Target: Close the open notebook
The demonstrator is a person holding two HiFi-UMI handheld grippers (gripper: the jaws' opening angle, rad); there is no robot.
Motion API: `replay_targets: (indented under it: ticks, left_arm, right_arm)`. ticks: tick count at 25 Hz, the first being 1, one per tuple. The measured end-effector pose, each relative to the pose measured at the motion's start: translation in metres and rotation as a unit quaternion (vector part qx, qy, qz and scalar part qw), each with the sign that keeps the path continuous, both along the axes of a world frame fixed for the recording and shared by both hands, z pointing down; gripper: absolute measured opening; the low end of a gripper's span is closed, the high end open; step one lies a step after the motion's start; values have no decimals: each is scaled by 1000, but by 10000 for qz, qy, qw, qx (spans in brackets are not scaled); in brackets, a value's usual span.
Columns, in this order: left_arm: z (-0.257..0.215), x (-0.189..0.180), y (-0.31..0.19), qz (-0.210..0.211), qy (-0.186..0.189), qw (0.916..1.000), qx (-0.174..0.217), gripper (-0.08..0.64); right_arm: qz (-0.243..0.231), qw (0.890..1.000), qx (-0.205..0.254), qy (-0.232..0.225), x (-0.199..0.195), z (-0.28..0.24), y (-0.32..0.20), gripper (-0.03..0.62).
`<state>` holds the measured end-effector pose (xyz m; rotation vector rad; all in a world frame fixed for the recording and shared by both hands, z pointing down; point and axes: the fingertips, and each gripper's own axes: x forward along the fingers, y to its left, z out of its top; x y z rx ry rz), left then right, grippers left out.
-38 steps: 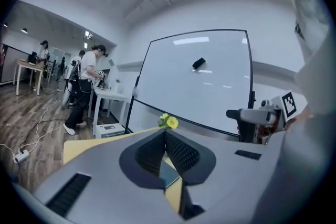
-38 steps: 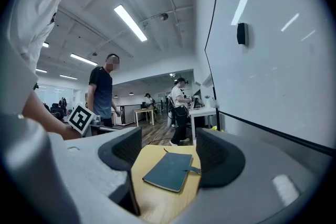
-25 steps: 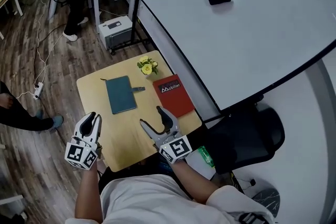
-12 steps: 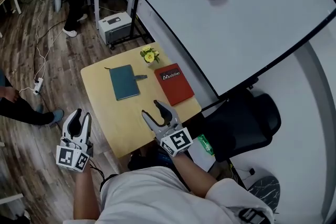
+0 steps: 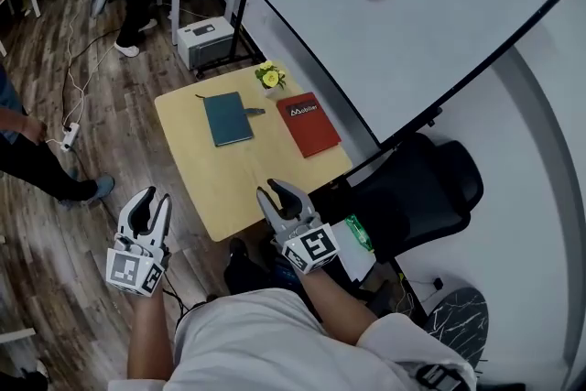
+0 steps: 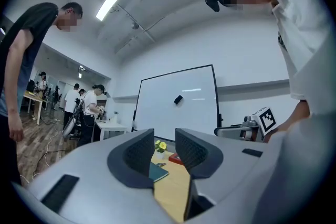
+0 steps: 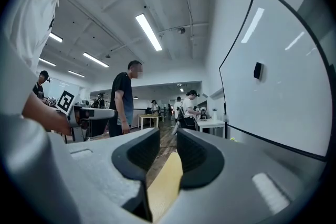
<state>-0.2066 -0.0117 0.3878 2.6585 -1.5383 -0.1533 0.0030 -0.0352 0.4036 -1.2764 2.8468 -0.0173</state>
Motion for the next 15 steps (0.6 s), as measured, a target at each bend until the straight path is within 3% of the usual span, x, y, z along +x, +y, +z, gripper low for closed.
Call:
replay_targets:
  ticks: [8, 15]
  left_arm:
    - [14, -6, 75, 32, 97, 9999, -103, 127]
    - [24, -6, 103, -267, 224, 9992, -207, 127]
  right_arm:
    - [29, 9998, 150, 84, -4, -2, 75, 101]
    - [137, 9998, 116, 81, 16, -2, 102, 101]
